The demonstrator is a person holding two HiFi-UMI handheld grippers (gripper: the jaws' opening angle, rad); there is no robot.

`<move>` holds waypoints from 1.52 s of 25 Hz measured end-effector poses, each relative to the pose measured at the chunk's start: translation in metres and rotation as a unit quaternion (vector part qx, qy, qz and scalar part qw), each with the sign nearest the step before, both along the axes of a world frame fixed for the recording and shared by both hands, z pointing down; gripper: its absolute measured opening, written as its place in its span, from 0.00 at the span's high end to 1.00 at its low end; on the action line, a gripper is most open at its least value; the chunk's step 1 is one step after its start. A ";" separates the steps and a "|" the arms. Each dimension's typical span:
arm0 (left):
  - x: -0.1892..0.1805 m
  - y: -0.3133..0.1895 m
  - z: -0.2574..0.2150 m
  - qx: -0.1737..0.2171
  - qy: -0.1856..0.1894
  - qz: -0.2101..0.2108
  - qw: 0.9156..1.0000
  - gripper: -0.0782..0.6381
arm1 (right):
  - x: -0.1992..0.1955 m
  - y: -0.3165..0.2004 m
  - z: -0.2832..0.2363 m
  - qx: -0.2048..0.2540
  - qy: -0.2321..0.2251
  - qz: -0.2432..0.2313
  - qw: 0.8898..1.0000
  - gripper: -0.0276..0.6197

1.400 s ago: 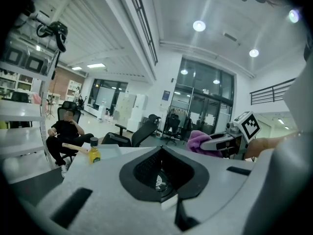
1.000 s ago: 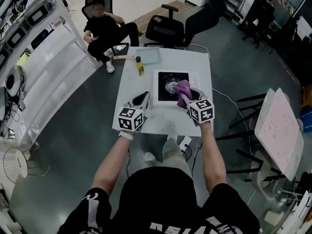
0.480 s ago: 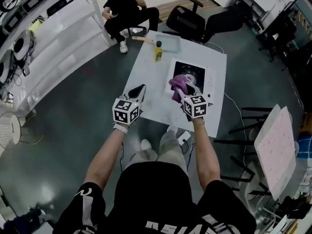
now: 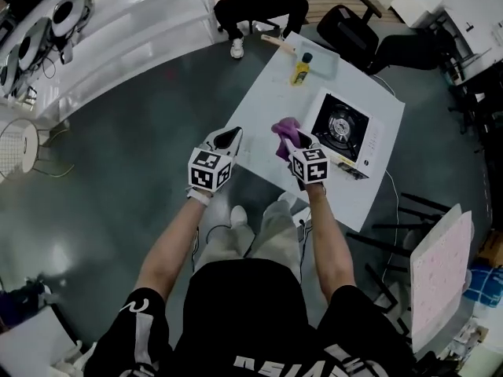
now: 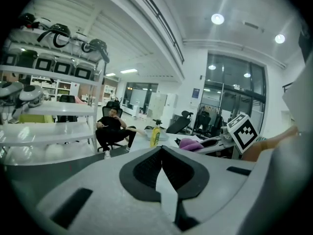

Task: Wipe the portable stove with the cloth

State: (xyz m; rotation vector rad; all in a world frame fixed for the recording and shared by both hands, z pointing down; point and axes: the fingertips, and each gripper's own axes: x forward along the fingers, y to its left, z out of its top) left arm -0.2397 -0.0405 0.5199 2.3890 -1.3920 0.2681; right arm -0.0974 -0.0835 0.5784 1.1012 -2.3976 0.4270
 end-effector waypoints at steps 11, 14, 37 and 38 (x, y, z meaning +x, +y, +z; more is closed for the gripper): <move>-0.051 0.000 0.047 -0.021 -0.003 -0.047 0.999 0.88 | -0.070 -0.023 0.066 -0.034 0.017 -0.041 0.998 0.78; -0.054 0.000 0.061 -0.026 0.000 -0.053 0.998 0.88 | -0.078 -0.028 0.087 -0.042 0.022 -0.049 0.998 0.78; -0.078 -0.004 0.086 -0.035 0.023 -0.078 0.996 0.88 | -0.100 -0.028 0.147 -0.094 0.051 -0.053 0.993 0.70; -0.076 -0.003 0.079 -0.033 0.022 -0.075 0.996 0.88 | -0.097 -0.026 0.137 -0.092 0.047 -0.047 0.994 0.70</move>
